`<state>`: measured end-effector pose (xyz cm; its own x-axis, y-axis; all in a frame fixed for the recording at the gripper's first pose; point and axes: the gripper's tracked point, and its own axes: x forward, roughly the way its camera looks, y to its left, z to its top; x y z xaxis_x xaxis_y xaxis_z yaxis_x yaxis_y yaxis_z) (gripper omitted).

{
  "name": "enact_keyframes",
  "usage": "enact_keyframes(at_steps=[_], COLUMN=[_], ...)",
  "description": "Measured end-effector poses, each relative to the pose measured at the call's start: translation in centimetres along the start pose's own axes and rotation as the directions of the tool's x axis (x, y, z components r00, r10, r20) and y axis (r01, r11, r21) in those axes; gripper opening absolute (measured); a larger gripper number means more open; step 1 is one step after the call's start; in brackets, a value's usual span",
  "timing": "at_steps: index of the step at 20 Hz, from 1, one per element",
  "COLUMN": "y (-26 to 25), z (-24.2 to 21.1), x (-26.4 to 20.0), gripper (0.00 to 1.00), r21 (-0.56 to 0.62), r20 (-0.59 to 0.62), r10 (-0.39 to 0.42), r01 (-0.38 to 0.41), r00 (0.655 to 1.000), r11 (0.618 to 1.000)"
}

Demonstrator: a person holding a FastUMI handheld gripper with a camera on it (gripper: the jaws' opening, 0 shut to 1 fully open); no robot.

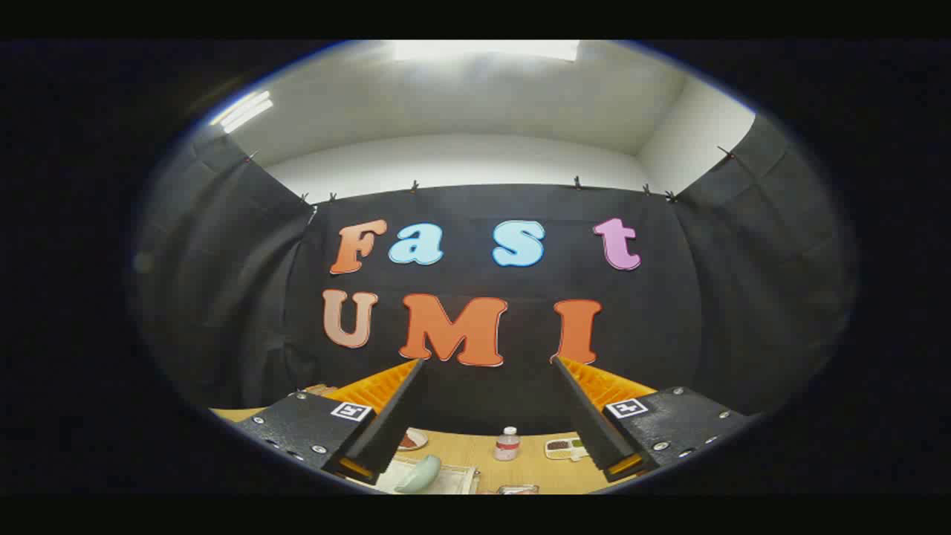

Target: Take the plate from the dish rack, then take the spoon from the basket and place it into the plate.

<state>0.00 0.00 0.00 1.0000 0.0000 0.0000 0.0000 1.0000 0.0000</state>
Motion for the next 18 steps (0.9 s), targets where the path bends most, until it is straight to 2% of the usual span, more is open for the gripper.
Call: enact_keyframes(at_steps=[18], y=[2.3], z=[-0.6], x=[0.5], gripper=[0.99], r21=[-0.023], r20=[-0.016], r10=[0.052], r01=[-0.052], r00=[0.999], r11=[0.998])
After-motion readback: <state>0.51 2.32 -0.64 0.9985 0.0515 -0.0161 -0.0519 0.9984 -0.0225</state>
